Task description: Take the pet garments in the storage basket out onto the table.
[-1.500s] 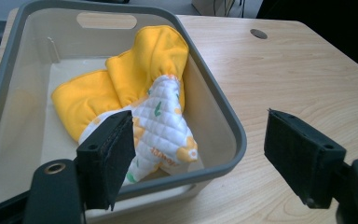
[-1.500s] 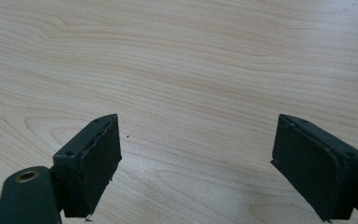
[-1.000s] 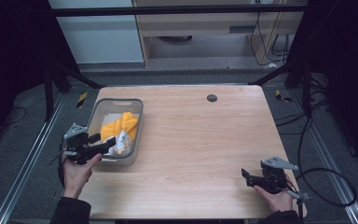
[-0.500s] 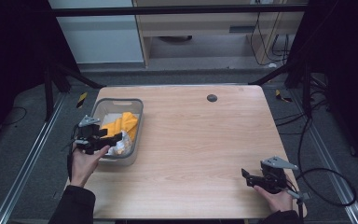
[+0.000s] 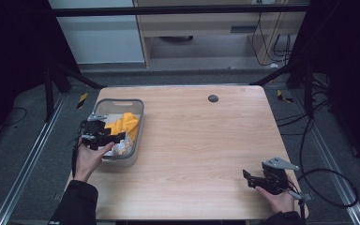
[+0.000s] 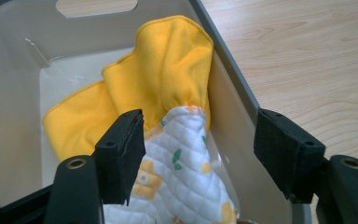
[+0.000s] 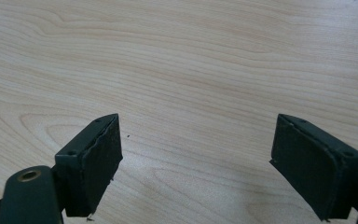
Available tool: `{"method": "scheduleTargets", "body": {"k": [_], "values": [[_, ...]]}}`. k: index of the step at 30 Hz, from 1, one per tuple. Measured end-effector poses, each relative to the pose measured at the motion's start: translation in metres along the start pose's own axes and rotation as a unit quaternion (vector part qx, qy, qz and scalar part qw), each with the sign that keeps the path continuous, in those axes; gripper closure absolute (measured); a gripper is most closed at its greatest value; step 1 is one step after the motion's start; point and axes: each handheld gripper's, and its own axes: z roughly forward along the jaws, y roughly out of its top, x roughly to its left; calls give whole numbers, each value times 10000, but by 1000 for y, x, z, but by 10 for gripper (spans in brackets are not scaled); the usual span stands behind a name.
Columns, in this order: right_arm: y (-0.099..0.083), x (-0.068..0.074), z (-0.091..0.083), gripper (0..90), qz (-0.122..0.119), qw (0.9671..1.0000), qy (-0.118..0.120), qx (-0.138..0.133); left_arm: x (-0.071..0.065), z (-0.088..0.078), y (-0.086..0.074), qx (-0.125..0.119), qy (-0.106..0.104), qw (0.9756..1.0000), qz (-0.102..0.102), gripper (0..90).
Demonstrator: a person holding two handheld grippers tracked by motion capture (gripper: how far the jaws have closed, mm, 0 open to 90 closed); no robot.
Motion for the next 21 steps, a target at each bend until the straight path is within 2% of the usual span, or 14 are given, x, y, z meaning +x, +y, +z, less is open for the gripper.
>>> {"method": "scheduleTargets", "body": {"k": [21], "values": [[0, 0, 1, 160, -11, 10000, 41, 52, 0, 18, 8, 493, 130, 9986, 106, 385]]}}
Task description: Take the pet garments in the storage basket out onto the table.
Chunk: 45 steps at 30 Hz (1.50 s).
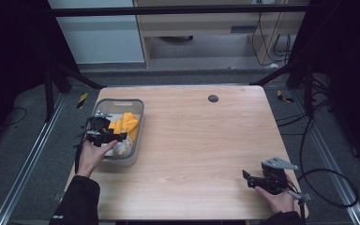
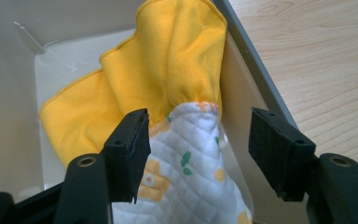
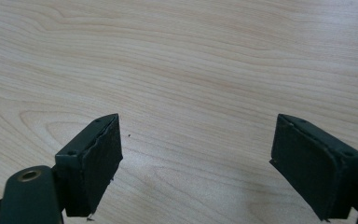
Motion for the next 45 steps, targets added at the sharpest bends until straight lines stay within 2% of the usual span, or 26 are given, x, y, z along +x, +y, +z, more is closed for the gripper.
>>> {"method": "scheduleTargets", "body": {"k": [9, 15, 21, 24, 32, 40, 43, 45], "values": [[0, 0, 0, 160, 12, 10000, 17, 16, -4, 6, 5, 163, 3, 9998, 80, 407], [0, 0, 1, 160, 6, 10000, 22, 41, -5, 13, 5, 392, 83, 9991, 133, 433], [0, 0, 1, 160, 24, 10000, 32, 66, -5, 16, 3, 510, 96, 9986, 131, 462], [0, 0, 2, 160, -37, 10000, 15, 69, -5, 20, 1, 621, 119, 9979, 167, 478], [0, 1, 3, 160, -22, 9999, 43, 131, -5, 29, -2, 859, 94, 9961, 178, 567], [-1, 0, 4, 160, -86, 9999, 32, 139, -3, 31, -2, 1037, 75, 9945, 156, 638], [-1, 0, 4, 160, -93, 9999, 25, 137, -3, 32, -1, 1136, 95, 9933, 174, 709], [-1, 0, 4, 160, -68, 9999, 26, 140, -3, 32, -1, 1141, 93, 9933, 176, 723]]}}
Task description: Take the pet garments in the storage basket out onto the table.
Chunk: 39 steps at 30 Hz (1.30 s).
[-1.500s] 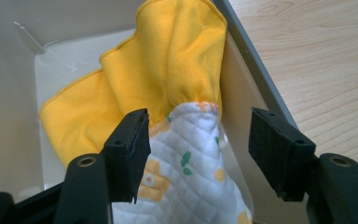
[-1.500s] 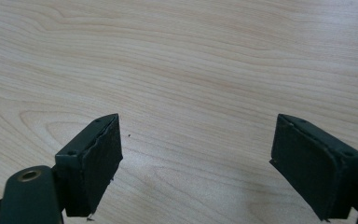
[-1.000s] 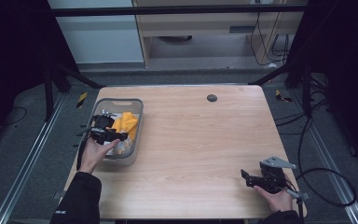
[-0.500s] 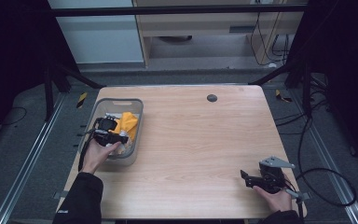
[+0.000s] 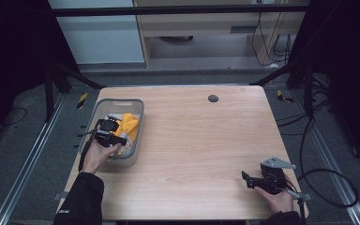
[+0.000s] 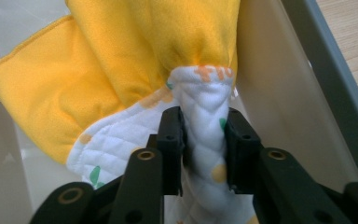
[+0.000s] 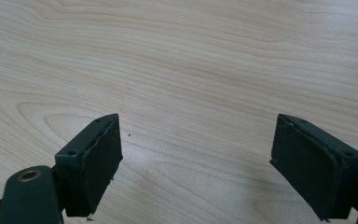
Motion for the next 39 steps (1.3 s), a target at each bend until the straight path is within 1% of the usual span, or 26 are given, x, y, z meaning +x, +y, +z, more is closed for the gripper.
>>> {"method": "scheduleTargets", "body": {"k": [4, 13, 15, 17, 19, 25, 26, 31, 32, 35, 39], "values": [[0, 0, 0, 160, -14, 10000, -3, 4, 1, -1, 1, -20, 21, 10000, 16, 777], [0, 0, 0, 160, 2, 10000, 9, -5, 1, -6, 1, -58, 76, 10000, 29, 803], [0, 0, 0, 160, 4, 10000, 6, -4, 4, -10, 2, -108, 46, 9999, -32, 806], [0, -1, -1, 160, 0, 10000, -2, -3, 4, -12, 2, -124, 41, 9999, -40, 811], [0, 0, -1, 160, -1, 10000, -9, -4, 5, -17, 2, -190, 35, 9998, -41, 812], [0, 0, 0, 160, -27, 10000, -8, 11, 9, -30, 3, -310, 92, 9995, -32, 817], [0, 0, 0, 160, -27, 10000, -8, 11, 9, -30, 3, -310, 92, 9995, -32, 818], [0, 0, -1, 160, 0, 10000, -2, 12, 9, -41, 5, -475, 75, 9988, -14, 820], [0, 0, -1, 160, 0, 10000, -2, 12, 9, -43, 5, -477, 67, 9988, -6, 820], [0, 1, 0, 160, -17, 10000, -7, 1, 8, -50, 5, -537, 90, 9985, 29, 820], [1, 0, -2, 160, 22, 10000, -1, -39, 9, -57, 6, -648, 123, 9978, 13, 820]]}}
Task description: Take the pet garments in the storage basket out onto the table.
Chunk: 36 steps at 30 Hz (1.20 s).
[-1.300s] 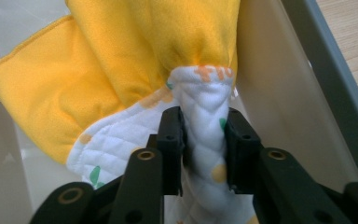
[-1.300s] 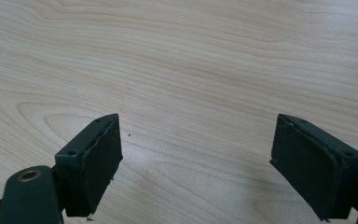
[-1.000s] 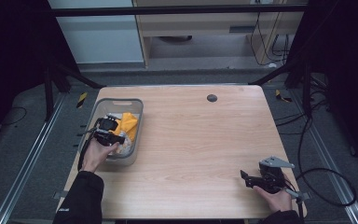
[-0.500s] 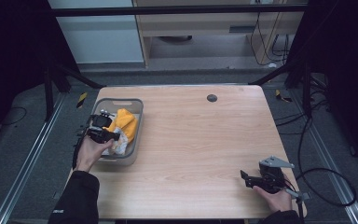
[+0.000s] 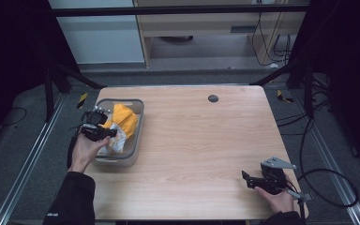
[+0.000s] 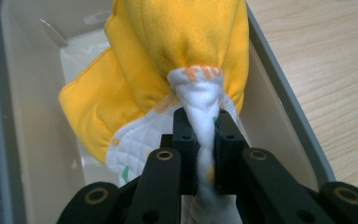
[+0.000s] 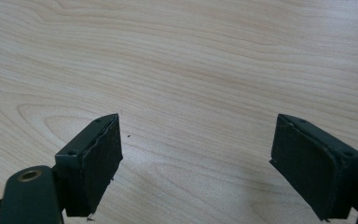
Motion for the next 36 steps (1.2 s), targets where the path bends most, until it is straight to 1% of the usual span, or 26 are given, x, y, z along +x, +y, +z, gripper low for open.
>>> {"method": "scheduleTargets", "body": {"k": [5, 7, 8, 10, 11, 14, 19, 24, 25, 32, 36], "values": [[0, 0, 0, 160, -2, 10000, -4, -6, -1, -10, 1, -83, 22, 10000, 37, 820], [0, 0, 0, 161, -21, 10000, -24, -16, -3, -16, 3, -169, -17, 9998, 57, 820], [0, 0, 0, 160, -21, 10000, -23, -18, -3, -16, 3, -169, -17, 9998, 57, 820], [0, 0, 0, 160, -36, 10000, -25, -20, -5, -20, 4, -206, -28, 9997, 123, 820], [0, 0, 0, 160, 5, 10000, -6, -8, -6, -21, 4, -216, -50, 9997, 129, 820], [0, 0, 0, 160, -25, 10000, -22, -18, -9, -26, 6, -261, -69, 9995, 186, 820], [0, 0, 0, 160, -34, 10000, -24, -20, -16, -32, 7, -309, -151, 9990, 302, 820], [0, 0, 0, 161, -32, 10000, -29, -26, -21, -36, 8, -352, -202, 9985, 369, 820], [0, 0, 0, 161, -32, 10000, -29, -26, -22, -37, 8, -359, -206, 9983, 413, 820], [0, 0, 0, 161, -33, 10000, -29, -29, -30, -43, 8, -392, -319, 9974, 512, 820], [0, 0, 0, 161, -35, 10000, -29, -33, -34, -46, 8, -419, -347, 9968, 581, 820]]}}
